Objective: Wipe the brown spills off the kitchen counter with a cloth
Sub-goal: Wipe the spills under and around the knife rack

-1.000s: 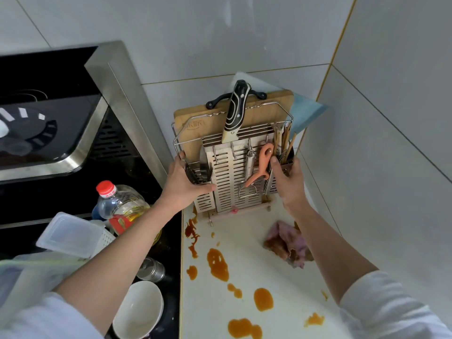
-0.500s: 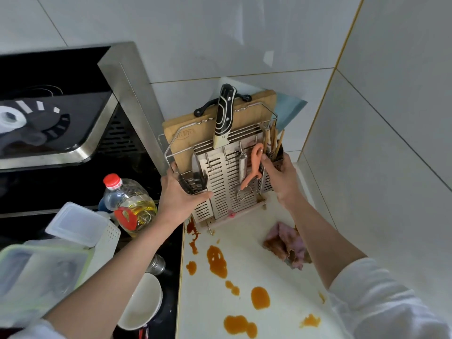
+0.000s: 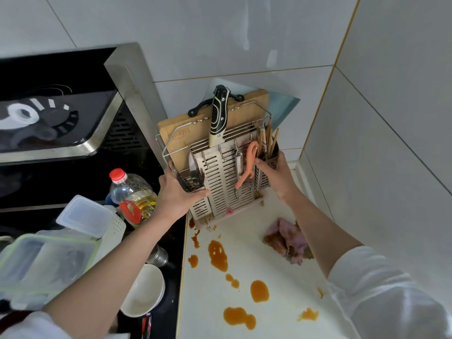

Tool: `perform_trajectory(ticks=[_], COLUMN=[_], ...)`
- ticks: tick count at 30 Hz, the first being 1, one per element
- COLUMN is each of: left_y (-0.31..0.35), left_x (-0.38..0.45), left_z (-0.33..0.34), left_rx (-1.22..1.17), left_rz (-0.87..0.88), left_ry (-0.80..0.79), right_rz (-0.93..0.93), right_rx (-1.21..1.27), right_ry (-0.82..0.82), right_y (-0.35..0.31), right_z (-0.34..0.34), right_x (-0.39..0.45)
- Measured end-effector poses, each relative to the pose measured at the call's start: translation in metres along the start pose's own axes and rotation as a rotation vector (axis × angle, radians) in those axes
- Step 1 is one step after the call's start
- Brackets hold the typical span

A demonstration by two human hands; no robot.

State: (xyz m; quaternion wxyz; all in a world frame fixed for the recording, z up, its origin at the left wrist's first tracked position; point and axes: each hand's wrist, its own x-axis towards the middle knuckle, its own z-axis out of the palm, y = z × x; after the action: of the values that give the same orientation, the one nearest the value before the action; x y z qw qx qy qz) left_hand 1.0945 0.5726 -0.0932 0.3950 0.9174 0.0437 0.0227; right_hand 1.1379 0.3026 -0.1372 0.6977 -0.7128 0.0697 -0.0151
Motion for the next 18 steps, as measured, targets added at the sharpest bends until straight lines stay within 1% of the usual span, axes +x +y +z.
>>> perform_trajectory(ticks=[1, 2, 3, 4, 5, 6, 7, 8, 9, 11, 12, 14, 16, 18], left_y=[0.003, 0.005, 0.007, 0.010, 0.013, 0.017, 0.022, 0.027, 0.033, 0.041, 0.043, 0.040, 0.028, 0.013], left_x=[-0.004, -0.011, -0.019, -0.029, -0.039, -0.047, -0.053, -0.056, -0.057, -0.052, -0.049, -0.041, -0.033, -0.021], left_z=[-0.003, -0.006, -0.009, -0.010, -0.008, -0.004, 0.001, 0.012, 0.022, 0.051, 0.066, 0.100, 0.131, 0.161], left_rx=[-0.016, -0.039, -0.038, -0.014, 0.023, 0.054, 0.073, 0.080, 0.091, 0.117, 0.148, 0.241, 0.351, 0.439], left_rz=[-0.045, -0.079, -0.063, 0.025, 0.154, 0.285, 0.392, 0.470, 0.532, 0.577, 0.560, 0.511, 0.467, 0.437], left_ry=[0.003, 0.053, 0.156, 0.283, 0.388, 0.444, 0.439, 0.381, 0.299, 0.070, -0.051, -0.288, -0.498, -0.645], right_rz=[0.007, 0.017, 0.034, 0.058, 0.085, 0.094, 0.090, 0.078, 0.082, 0.068, 0.072, 0.051, -0.073, -0.179], right_rx=[-0.015, -0.022, -0.042, -0.081, -0.157, -0.231, -0.292, -0.334, -0.400, -0.629, -0.757, -0.911, -0.967, -1.003], right_ry=[-0.021, -0.048, -0.062, -0.053, 0.005, 0.077, 0.148, 0.184, 0.171, 0.078, 0.031, -0.066, -0.196, -0.279], right_y=[0.001, 0.002, 0.002, 0.006, 0.012, 0.019, 0.029, 0.042, 0.054, 0.081, 0.094, 0.112, 0.126, 0.151], right_z=[-0.004, -0.007, -0.011, -0.015, -0.020, -0.026, -0.032, -0.042, -0.048, -0.063, -0.068, -0.073, -0.068, -0.063], right_x=[0.000, -0.001, -0.004, -0.008, -0.014, -0.020, -0.028, -0.035, -0.044, -0.062, -0.071, -0.088, -0.101, -0.103])
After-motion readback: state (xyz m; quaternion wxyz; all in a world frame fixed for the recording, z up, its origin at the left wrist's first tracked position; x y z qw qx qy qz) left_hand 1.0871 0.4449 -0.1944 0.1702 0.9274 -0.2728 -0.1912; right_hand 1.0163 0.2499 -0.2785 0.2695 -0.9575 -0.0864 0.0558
